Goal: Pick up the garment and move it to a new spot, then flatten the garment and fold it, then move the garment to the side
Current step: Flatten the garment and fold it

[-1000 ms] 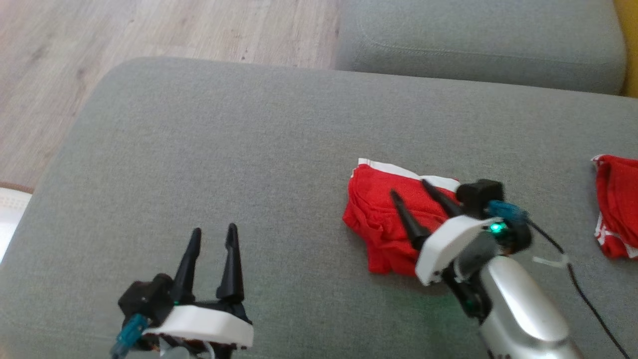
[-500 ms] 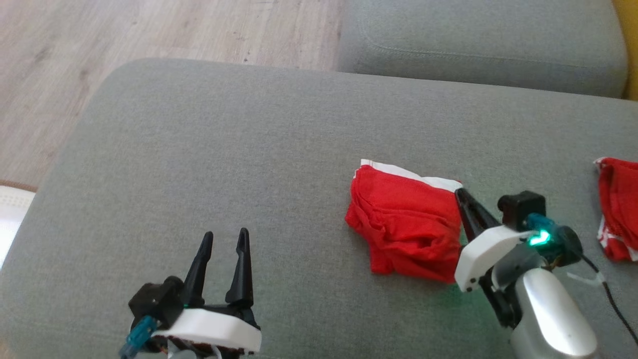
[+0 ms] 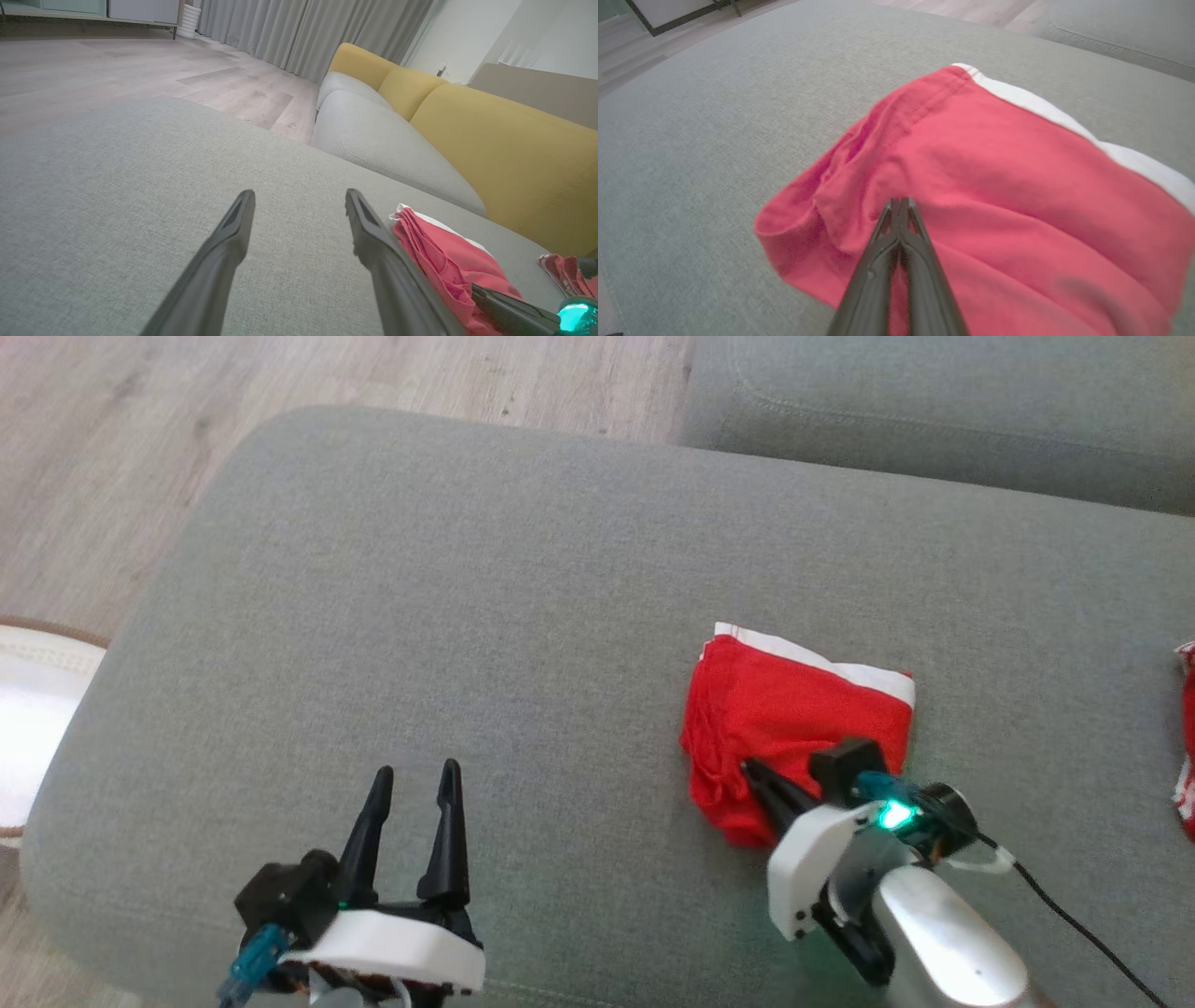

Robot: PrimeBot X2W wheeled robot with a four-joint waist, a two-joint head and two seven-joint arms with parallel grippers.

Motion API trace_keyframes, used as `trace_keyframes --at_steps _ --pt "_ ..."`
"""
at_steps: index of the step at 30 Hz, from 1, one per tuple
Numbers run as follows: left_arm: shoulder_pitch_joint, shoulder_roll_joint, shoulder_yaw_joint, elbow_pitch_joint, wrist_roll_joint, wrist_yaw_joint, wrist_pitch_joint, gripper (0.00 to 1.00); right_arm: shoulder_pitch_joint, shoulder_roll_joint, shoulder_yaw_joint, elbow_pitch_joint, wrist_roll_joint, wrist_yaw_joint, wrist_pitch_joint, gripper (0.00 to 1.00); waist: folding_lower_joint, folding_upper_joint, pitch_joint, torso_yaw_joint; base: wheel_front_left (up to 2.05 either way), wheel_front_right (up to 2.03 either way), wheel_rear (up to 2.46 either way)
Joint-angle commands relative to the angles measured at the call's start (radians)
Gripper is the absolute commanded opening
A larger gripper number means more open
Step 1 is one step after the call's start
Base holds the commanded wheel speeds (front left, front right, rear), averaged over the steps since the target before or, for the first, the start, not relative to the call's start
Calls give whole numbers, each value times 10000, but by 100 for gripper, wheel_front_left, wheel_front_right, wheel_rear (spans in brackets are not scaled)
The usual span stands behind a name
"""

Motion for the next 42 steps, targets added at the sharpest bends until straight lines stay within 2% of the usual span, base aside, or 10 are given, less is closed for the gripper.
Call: trace_keyframes --at_steps 1,10,16,17,18,20,21,24,34,42 --pt "-552 92 413 -304 87 66 -56 100 -530 143 439 -193 133 65 -137 0 0 -1 92 68 0 0 0" --pt "-603 -4 604 -233 106 32 -135 100 -923 209 1933 502 593 65 -180 0 0 -1 225 60 0 0 0" --pt "-567 2 690 -177 130 17 -162 100 -1143 221 2126 556 791 65 -737 2 0 -1 88 -203 0 0 0" --pt "-558 7 692 -172 135 14 -164 100 -1170 223 2058 517 802 65 -862 14 0 -1 50 -249 0 0 0" --pt "-554 15 694 -168 140 11 -166 100 -1194 224 1952 461 814 65 -987 43 0 -1 9 -304 0 0 0" --pt "-554 33 690 -163 161 4 -169 100 -1197 227 1639 290 829 65 -1270 85 0 -1 -94 -411 0 0 0" --pt "-551 45 689 -157 170 5 -169 100 -1173 229 1437 192 823 65 -1398 100 0 -1 -163 -476 0 0 0" --pt "-547 73 682 -138 184 -1 -164 100 -1067 232 917 -21 800 65 -1652 100 0 -1 -291 -600 0 0 0" --pt "-464 236 696 -55 460 95 -176 100 604 247 -2199 -1804 45 65 -2029 100 0 -1 -780 -1338 0 0 0" --pt "-103 342 740 359 566 -5 -207 100 2413 250 -3319 -3700 147 65 -1737 100 0 -1 -975 -1860 0 0 0"
